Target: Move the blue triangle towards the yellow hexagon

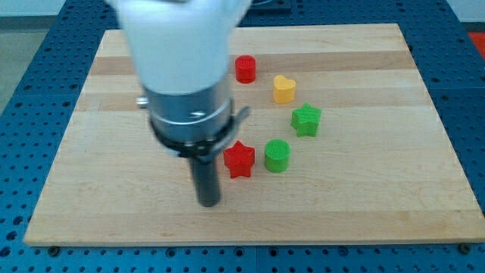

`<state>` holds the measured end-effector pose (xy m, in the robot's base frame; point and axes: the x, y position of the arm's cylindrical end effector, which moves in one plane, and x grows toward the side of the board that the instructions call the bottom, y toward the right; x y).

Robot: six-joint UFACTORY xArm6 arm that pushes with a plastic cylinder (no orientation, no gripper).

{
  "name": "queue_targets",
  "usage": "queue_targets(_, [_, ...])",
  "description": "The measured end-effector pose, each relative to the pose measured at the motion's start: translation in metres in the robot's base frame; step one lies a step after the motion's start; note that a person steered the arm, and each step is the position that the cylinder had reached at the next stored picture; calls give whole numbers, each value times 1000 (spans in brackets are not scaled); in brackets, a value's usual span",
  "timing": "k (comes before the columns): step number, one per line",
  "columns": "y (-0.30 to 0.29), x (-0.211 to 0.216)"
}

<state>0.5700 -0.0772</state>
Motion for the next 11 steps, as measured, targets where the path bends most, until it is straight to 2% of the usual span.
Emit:
queue_targets(2, [-72, -6])
queue_targets(3, [-95, -67])
queue_targets(4, [-98, -160])
queue_targets(6, [-91, -218])
queue_targets(8, [-66, -214])
queue_targets(10, [-59, -165])
queue_targets(11, [-60, -156])
